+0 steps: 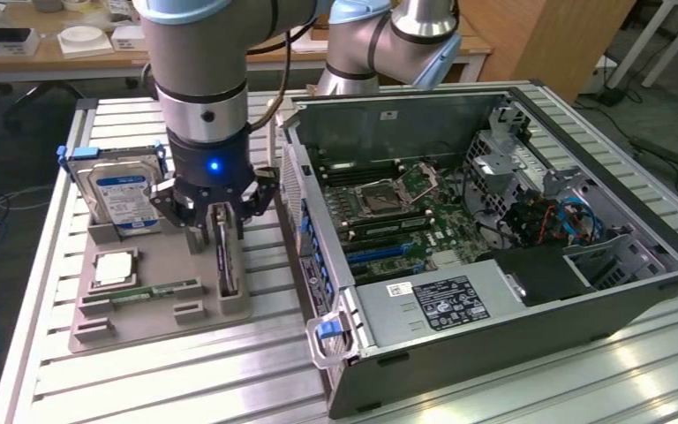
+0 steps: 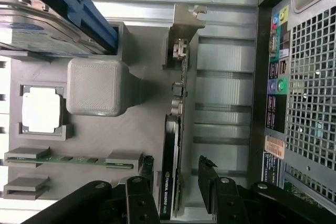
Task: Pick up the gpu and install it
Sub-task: 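Pick up the gpu and move the gpu toward the slot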
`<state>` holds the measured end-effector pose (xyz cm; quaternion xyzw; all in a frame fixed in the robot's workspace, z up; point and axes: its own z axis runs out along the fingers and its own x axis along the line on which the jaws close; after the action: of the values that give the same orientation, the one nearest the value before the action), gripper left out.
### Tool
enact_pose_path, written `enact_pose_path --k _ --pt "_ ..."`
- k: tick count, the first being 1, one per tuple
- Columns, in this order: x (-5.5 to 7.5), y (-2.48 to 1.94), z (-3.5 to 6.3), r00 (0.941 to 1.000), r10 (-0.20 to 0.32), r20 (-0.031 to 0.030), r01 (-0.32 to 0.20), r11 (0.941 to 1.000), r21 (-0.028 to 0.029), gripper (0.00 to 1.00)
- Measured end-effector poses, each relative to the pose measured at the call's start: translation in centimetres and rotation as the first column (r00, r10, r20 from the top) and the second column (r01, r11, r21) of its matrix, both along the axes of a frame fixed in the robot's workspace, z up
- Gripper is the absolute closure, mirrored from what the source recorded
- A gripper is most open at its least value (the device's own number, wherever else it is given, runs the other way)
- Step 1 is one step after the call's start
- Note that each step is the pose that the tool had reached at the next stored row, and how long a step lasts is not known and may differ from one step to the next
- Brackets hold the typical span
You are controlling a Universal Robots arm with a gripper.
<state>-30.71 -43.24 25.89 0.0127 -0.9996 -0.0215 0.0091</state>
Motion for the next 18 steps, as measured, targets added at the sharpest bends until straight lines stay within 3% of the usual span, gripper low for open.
enact_pose_path --k 18 --pt "0.0 0.0 -3.06 0.9998 -0.021 0.0 0.021 0.9998 -0.0015 0.53"
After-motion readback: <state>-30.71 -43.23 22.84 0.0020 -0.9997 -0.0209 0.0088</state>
